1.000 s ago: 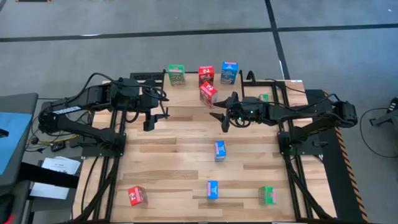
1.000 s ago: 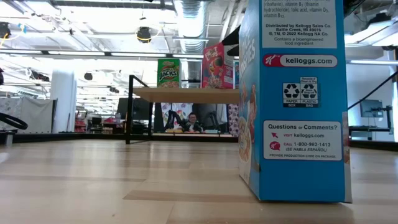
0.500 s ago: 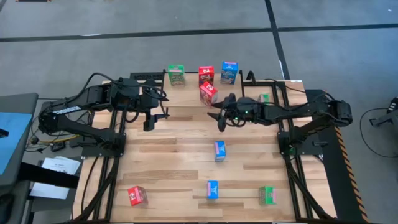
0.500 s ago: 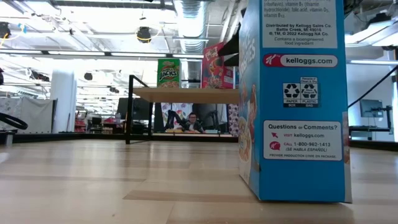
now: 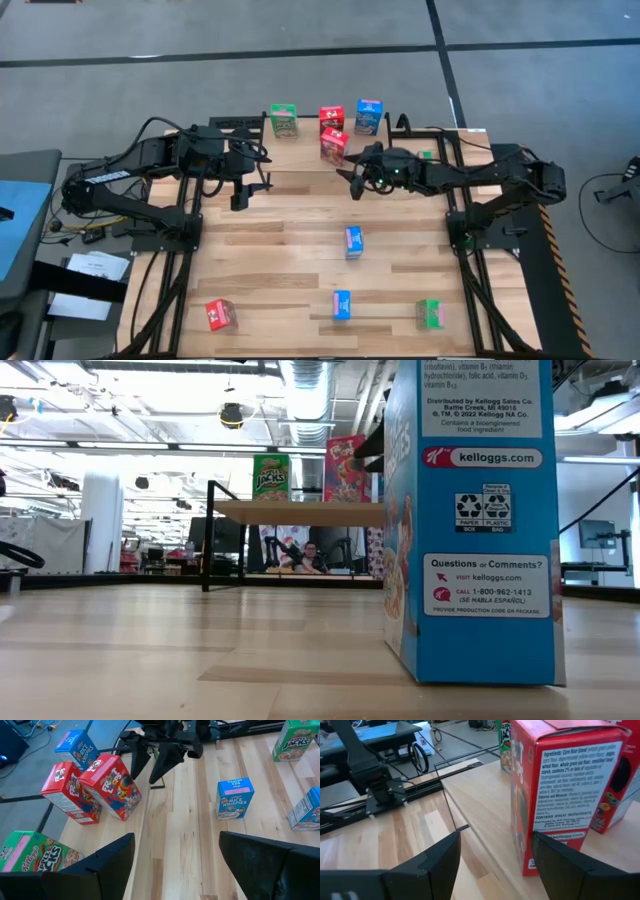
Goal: Stack cereal on shelf
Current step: Put the top red cereal box on the shelf aligned with the other red cereal box
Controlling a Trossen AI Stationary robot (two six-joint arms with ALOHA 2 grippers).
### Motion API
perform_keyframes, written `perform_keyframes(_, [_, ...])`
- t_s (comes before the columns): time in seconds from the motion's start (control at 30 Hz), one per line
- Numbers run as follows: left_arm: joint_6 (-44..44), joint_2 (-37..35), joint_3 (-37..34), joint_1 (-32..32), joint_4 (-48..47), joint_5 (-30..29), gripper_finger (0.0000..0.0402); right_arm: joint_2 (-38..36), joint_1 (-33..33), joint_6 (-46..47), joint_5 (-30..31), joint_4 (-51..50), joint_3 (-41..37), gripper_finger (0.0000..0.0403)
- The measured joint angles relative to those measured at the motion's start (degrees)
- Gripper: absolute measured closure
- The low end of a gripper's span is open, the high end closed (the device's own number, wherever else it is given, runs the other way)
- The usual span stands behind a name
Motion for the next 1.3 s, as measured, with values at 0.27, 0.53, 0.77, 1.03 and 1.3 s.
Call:
perform_keyframes(0.27, [1.5,0.0,0.0,0.0,0.0,0.0,0.0123,0.0,-2.2,0.0,0.2,0.0,0.0,0.0136])
perform_keyframes(0.53, [1.4,0.0,0.0,0.0,0.0,0.0,0.0123,0.0,-3.2,-1.0,0.0,0.2,0.0,0.0136])
perform_keyframes(0.77, [1.4,0.0,0.0,0.0,0.0,0.0,0.0123,0.0,-3.2,-3.0,-1.2,1.4,0.0,0.0136])
perform_keyframes(1.03, [1.3,0.0,0.0,0.0,0.0,0.0,0.0123,0.0,-4.4,-3.0,-1.2,1.5,0.0,0.0136])
perform_keyframes(1.3, [1.3,0.0,0.0,0.0,0.0,0.0,0.0123,1.3,-4.7,-3.0,-1.2,3.2,0.1,0.0136])
